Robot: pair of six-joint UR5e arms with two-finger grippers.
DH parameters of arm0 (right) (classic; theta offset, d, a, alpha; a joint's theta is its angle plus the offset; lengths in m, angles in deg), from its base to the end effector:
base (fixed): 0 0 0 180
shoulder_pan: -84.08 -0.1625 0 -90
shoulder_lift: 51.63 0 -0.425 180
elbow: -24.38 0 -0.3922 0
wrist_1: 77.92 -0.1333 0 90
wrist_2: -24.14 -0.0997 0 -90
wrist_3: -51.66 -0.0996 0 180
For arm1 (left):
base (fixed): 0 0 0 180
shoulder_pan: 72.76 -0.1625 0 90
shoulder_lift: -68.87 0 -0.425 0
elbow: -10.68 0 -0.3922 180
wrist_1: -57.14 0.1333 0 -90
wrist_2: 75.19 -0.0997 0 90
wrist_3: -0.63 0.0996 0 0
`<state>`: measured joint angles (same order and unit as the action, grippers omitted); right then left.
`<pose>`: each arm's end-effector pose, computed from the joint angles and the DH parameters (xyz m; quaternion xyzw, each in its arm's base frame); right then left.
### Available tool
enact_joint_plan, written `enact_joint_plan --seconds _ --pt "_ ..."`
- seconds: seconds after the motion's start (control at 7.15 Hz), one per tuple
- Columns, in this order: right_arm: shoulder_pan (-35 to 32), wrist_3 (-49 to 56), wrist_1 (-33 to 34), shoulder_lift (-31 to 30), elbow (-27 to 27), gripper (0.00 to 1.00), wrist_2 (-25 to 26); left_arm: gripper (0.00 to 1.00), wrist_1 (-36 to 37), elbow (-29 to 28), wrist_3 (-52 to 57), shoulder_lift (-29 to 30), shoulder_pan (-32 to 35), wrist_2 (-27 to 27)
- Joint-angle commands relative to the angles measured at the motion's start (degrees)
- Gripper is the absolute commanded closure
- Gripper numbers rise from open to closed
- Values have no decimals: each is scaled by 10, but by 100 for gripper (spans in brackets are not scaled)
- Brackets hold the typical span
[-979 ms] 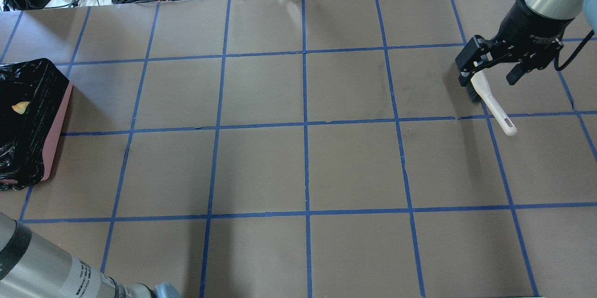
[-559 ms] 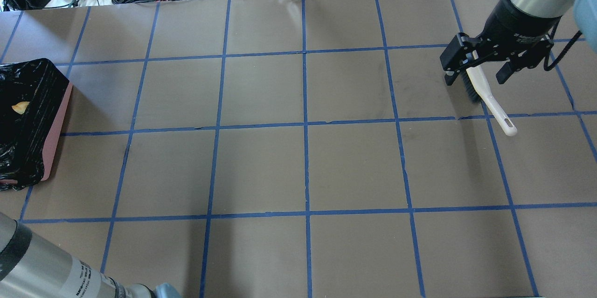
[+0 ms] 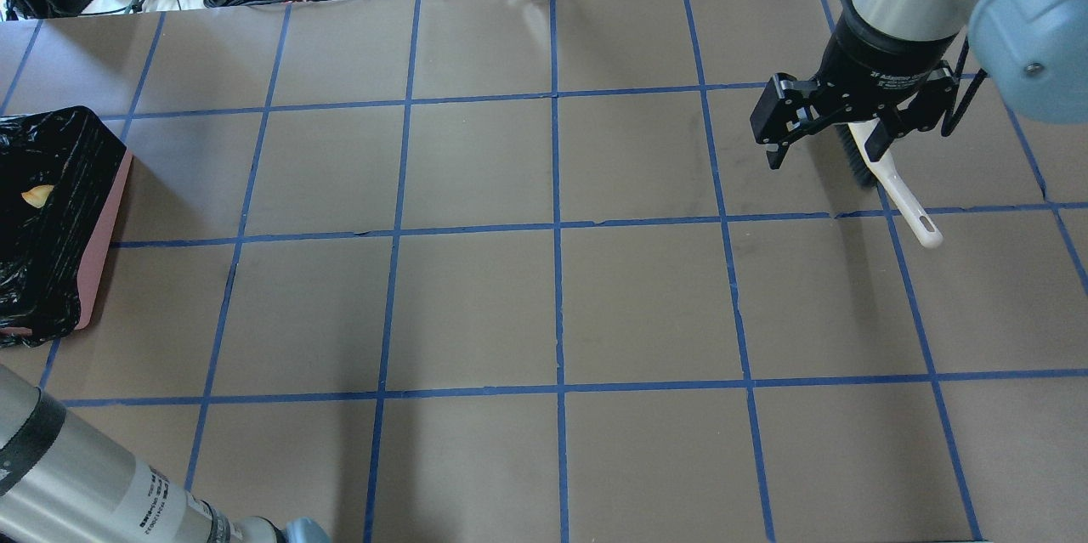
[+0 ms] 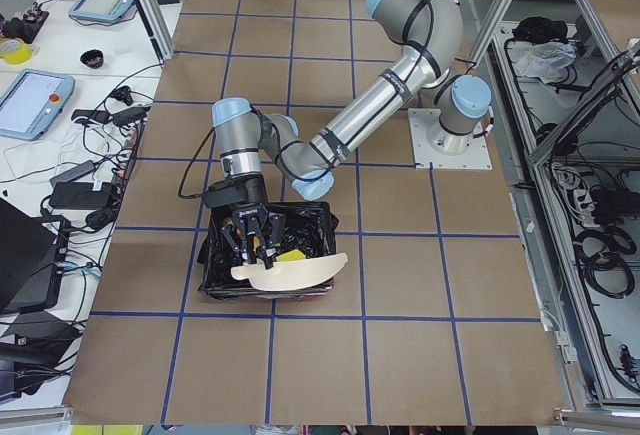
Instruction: Sweep and dump trash into bin
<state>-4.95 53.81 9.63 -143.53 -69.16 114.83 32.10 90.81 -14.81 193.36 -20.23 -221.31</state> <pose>0.1241 -0.4725 0.4696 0.0105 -0.9993 -0.0358 0.0050 0.3912 -0.5936 0.3716 -0.5142 0.6693 -0.2143 0.4916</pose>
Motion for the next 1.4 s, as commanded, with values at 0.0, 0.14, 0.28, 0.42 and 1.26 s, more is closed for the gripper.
enact_joint_plan --seconds 0.0,0.14,0.28,0.42,1.26 --pt "-11 -11 -4 1 0 0 -2 100 16 -19 34 18 7 -14" --pt "-11 -10 2 -2 0 0 -9 100 29 -39 36 22 7 -4" --pt "-11 -10 4 -4 0 0 -7 100 14 -61 52 26 7 -3" --pt "-11 -10 5 -4 1 0 -8 100 15 -60 53 32 10 -7" --pt "-11 -4 26 -3 0 0 -9 100 -104 -131 32 -28 12 219"
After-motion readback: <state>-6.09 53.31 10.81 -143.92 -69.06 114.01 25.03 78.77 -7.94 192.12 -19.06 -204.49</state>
